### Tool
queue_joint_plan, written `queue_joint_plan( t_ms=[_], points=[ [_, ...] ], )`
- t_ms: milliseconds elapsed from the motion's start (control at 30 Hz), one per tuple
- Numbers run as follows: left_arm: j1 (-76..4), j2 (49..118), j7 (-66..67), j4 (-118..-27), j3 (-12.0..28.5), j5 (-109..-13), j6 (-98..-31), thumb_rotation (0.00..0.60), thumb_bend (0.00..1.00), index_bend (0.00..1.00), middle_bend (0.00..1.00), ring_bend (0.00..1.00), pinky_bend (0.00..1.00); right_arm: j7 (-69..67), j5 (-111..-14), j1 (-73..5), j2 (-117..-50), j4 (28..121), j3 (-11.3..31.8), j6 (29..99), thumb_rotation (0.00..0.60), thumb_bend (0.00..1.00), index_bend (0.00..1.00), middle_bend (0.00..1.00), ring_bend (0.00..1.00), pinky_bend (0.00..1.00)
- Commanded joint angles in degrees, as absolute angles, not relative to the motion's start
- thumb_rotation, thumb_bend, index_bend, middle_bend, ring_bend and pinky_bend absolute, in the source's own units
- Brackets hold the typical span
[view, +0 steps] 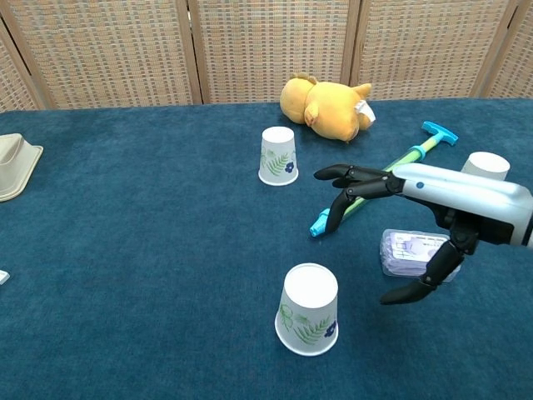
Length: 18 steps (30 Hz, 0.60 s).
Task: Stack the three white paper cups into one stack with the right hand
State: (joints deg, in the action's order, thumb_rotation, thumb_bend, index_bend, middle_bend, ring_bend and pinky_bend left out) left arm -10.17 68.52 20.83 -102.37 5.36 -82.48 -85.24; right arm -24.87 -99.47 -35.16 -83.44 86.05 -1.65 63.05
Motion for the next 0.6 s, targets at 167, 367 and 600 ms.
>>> queue_joint_plan(
  t_ms=[167, 367, 600],
  points=[
    [-10.21, 68.17, 20.46, -102.75, 5.18, -82.67, -84.94, 0.600, 0.05, 0.00, 0.00, 0.00, 0.11, -23.73, -98.42, -36.26, -85.88, 85.63, -1.35, 61.66, 0.600, 0.20, 0.38, 0.00, 0.00, 0.10],
    [-10.25, 67.85, 19.72, -102.68, 5.15, -82.60, -84.61, 0.600, 0.05, 0.00, 0.00, 0.00, 0.11, -22.81, -96.68, -37.33, -88.88, 84.16, -0.81, 59.77, 0.600, 0.20, 0.38, 0.00, 0.00, 0.09],
    [-10.19, 67.51, 19.23, -102.82, 5.18, -82.62, -84.63, 0.600, 0.05, 0.00, 0.00, 0.00, 0.11, -22.56, -95.24, -37.95, -90.78, 82.95, -0.57, 58.60, 0.600, 0.20, 0.37, 0.00, 0.00, 0.08]
  ],
)
